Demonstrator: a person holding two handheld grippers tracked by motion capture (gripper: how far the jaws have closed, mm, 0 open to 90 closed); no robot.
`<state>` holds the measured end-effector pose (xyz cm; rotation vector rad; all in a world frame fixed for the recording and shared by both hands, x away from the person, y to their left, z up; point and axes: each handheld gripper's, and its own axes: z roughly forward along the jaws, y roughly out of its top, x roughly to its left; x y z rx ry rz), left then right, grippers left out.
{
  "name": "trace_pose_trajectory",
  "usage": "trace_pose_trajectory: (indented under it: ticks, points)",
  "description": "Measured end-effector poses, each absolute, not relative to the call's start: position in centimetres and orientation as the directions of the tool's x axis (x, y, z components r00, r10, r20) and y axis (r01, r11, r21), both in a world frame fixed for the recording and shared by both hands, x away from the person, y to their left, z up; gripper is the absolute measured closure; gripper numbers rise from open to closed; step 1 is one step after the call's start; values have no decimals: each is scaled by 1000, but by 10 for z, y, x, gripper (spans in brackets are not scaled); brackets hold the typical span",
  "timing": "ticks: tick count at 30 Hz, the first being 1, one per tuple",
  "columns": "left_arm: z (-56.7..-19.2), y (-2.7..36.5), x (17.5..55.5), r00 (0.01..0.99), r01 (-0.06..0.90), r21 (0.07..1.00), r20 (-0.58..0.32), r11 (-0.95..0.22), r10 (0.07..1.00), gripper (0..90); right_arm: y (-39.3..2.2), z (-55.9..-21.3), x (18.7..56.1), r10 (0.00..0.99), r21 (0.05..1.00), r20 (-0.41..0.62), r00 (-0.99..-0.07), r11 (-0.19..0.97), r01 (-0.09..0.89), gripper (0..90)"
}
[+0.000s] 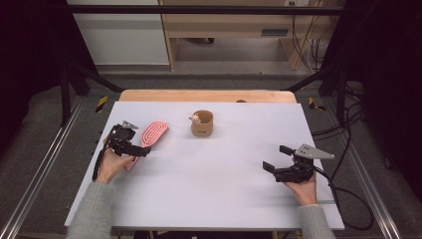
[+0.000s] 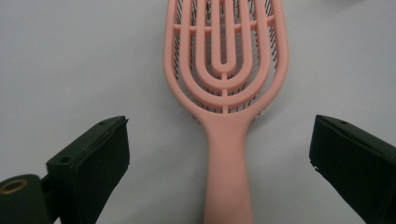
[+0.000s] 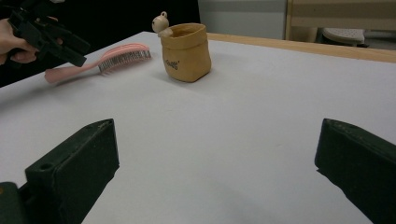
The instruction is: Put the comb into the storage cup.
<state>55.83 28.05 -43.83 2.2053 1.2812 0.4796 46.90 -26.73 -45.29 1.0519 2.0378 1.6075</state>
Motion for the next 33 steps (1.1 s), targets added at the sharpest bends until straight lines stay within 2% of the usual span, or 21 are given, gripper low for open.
trace_pose_trajectory:
  ticks: [12, 20, 33]
  points:
    - [-445, 279, 563, 477, 704, 577, 45, -413, 877, 139, -268, -453, 469, 723, 937, 175, -668, 86, 338, 2]
    - [-447, 276, 563, 482, 712, 561, 48, -423, 875, 278, -268, -453, 469, 722, 938, 174, -669, 86, 336, 2]
    - [-450, 275, 565, 482, 723, 545, 43, -425, 875, 443, -268, -453, 469, 722, 938, 173, -669, 86, 335, 2]
